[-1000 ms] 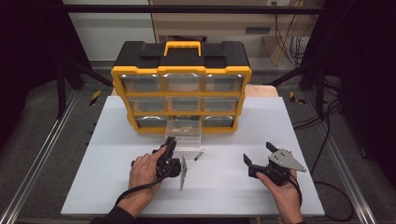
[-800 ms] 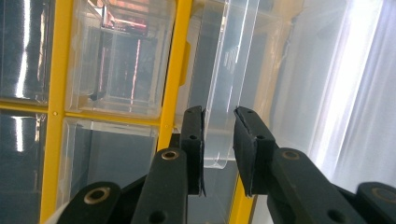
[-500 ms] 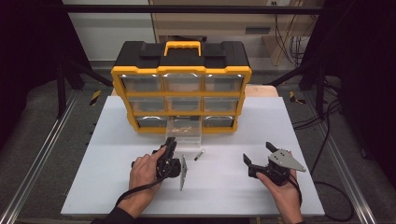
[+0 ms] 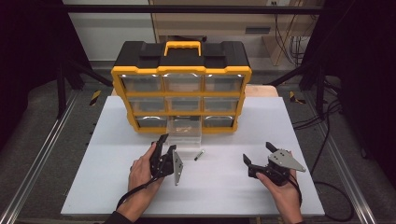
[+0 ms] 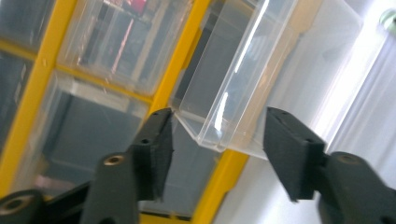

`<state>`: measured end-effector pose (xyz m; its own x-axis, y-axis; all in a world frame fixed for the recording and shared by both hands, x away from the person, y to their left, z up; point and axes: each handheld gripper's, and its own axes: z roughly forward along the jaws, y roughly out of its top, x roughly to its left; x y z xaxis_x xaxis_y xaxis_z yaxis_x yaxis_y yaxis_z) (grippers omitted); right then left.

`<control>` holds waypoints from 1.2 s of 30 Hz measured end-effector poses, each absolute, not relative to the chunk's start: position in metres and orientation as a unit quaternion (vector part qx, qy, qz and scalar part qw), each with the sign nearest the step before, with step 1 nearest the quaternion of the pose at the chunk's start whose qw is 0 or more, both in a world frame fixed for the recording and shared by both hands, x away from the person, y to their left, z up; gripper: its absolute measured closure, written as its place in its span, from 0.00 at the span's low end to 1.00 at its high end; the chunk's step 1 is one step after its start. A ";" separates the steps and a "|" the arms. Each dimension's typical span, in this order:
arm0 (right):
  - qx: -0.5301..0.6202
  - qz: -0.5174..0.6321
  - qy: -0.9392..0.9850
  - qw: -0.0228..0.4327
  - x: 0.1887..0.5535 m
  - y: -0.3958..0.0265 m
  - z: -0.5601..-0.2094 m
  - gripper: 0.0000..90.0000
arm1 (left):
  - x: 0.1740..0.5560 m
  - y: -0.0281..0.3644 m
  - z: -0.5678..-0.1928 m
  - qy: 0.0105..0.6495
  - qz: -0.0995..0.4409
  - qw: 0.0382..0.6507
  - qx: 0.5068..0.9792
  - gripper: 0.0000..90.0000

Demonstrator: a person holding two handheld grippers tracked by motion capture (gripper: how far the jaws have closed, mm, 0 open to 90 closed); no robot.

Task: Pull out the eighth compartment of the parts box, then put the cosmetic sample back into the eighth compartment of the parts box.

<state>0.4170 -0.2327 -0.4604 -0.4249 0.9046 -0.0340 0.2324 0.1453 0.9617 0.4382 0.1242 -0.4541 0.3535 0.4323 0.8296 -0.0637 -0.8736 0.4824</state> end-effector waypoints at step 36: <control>0.417 0.499 0.679 0.342 0.415 -0.234 -0.459 0.07 | 0.415 0.150 -0.422 0.275 0.318 0.452 0.787 0.09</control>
